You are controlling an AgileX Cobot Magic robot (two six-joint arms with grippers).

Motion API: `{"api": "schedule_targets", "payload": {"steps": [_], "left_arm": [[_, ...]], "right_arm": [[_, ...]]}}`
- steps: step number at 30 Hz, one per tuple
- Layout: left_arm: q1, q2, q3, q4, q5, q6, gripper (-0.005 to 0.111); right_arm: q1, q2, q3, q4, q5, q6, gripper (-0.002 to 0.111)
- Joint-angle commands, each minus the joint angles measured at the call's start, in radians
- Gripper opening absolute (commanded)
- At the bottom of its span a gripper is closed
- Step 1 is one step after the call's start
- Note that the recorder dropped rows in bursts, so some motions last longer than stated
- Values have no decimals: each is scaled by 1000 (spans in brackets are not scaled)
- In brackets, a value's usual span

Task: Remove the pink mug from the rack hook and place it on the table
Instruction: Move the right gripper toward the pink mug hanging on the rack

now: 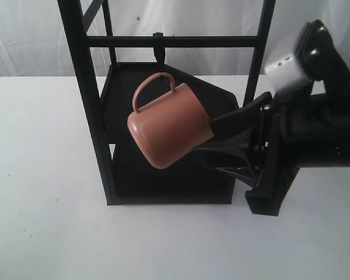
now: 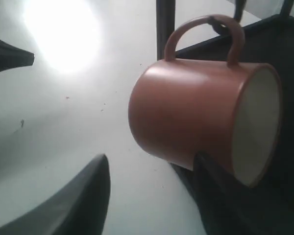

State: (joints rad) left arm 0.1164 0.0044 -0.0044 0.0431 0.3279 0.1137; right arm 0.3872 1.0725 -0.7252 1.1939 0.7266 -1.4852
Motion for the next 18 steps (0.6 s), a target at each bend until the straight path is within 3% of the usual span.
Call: {"api": "schedule_targets", "payload": {"steps": [1, 18], "left_arm": [[1, -4, 4, 0, 24, -5, 0], [1, -4, 4, 0, 24, -5, 0]], "right_arm": [[36, 12, -6, 13, -93, -56, 49], [71, 57, -6, 28, -281, -111, 49]]}}
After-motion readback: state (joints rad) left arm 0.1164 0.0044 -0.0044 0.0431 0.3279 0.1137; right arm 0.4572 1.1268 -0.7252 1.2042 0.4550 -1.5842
